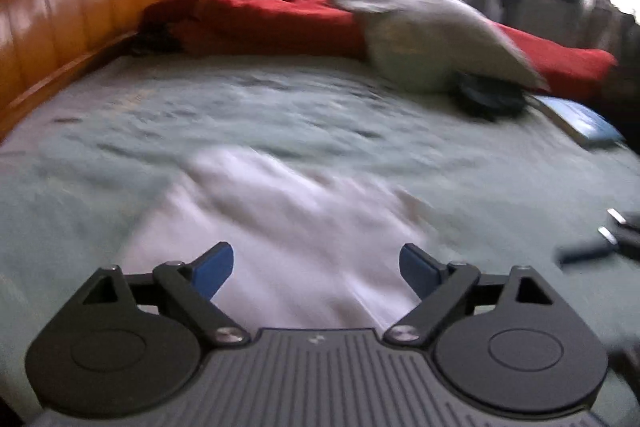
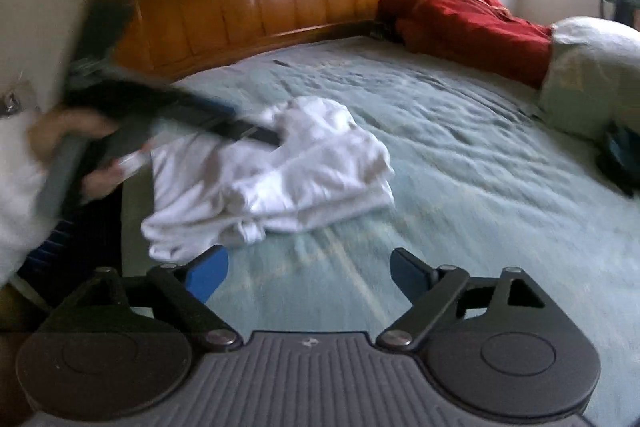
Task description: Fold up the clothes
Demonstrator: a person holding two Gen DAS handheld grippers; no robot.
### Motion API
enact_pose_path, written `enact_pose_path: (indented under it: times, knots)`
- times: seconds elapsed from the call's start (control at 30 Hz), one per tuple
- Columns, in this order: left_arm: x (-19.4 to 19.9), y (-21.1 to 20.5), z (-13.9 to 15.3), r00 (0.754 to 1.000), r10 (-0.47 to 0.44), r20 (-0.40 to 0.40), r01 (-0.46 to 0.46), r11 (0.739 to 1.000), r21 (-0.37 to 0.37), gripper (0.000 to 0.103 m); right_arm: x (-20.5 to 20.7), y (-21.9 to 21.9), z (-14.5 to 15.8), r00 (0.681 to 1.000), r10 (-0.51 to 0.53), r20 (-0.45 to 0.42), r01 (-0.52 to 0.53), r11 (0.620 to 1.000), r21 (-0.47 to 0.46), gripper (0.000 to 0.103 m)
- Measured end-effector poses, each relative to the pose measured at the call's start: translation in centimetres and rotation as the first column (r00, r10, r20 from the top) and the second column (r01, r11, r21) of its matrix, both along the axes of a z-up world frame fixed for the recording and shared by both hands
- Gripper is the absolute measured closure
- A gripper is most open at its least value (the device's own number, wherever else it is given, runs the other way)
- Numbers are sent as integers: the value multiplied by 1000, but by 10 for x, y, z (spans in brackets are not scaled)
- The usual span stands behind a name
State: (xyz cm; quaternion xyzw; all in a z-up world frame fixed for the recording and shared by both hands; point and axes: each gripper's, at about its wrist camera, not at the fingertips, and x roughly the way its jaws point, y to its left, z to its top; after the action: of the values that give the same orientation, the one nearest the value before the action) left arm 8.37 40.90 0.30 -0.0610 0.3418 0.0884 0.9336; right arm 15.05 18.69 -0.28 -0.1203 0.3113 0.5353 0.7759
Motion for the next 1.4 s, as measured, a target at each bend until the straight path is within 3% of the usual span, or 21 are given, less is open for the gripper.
enact_pose_path:
  times: [0.13,0.23,0.3,0.37,0.43,0.5,0.6,0.73,0.8,0.93,1.07,1.4]
  knots:
    - [-39,-39,-26,993,37,-113,-43,998,-54,12,-11,-17,-6,997,-59,-57,57,997,-45,0]
    - [-51,-57,-35,983,55,-174,-57,998,-6,12,-18,-26,-11,990,-95,-101,87,993,-80,0]
    - [-55,-63,-24,986,51,-156,-47,998,31,12,-23,-31,-9,988,-108,-115,100,992,-78,0]
    - [-54,-59,-5,994,68,-84,-66,997,34,11,-28,-35,-6,986,-123,-112,115,991,-73,0]
    - [-50,-56,9,997,74,-6,-74,997,36,0,-33,-39,-3,984,-138,-111,131,989,-71,0]
    - [-34,-55,12,997,75,32,-77,996,51,1,-37,-44,-2,982,-152,-117,144,987,-71,0]
    - [-10,-53,-4,995,103,11,-103,993,49,1,-43,-51,0,977,-171,-126,163,984,-72,0]
    - [8,-43,-43,984,159,-83,-161,987,-8,1,-48,-59,-1,969,-200,-145,189,978,-87,0]
    - [3,-47,-46,974,207,-86,-205,978,32,1,-49,-63,-1,966,-208,-152,196,977,-89,0]
    - [-26,-62,-22,972,222,-80,-217,974,68,1,-56,-69,2,964,-213,-157,202,976,-84,0]
    - [-65,-87,3,972,236,-9,-232,961,151,1,-66,-72,4,965,-204,-165,194,978,-77,0]
    - [-129,-129,31,967,255,2,-254,961,111,1,-108,-71,13,979,-165,-120,152,982,-111,0]
